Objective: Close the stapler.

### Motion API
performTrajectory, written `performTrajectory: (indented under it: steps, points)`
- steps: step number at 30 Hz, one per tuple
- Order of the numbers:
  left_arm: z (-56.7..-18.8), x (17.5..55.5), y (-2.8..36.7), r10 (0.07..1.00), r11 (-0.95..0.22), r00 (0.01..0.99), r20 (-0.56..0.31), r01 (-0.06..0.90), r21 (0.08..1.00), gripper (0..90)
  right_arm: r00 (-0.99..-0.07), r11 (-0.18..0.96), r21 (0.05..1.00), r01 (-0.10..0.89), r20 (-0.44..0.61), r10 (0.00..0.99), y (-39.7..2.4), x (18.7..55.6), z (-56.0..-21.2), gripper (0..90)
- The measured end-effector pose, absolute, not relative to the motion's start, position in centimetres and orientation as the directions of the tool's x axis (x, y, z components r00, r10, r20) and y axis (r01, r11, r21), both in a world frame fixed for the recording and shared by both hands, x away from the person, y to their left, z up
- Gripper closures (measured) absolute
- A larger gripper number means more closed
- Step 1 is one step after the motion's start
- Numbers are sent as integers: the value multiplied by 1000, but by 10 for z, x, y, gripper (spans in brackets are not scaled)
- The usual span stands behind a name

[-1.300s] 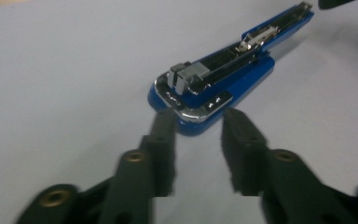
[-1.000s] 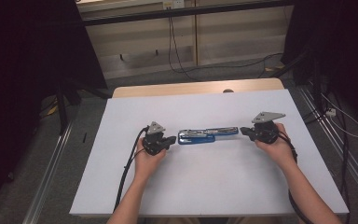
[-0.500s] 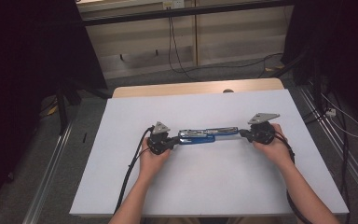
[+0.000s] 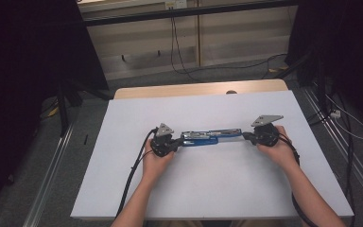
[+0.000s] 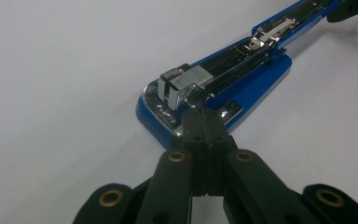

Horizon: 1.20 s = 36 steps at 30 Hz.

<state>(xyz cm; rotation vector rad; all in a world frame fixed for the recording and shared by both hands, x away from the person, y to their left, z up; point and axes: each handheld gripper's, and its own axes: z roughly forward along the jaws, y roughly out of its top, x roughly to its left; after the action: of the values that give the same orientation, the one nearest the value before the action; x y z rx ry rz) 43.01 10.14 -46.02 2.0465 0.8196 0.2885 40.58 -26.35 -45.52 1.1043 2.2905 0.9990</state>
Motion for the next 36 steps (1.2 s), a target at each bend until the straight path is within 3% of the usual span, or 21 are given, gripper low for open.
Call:
performTrajectory:
  steps: [36]
  points:
    - [-460,431,99,652,-377,751,-101,437,816,900,-628,405,769,494,-7,778,-259,406,-455,900]
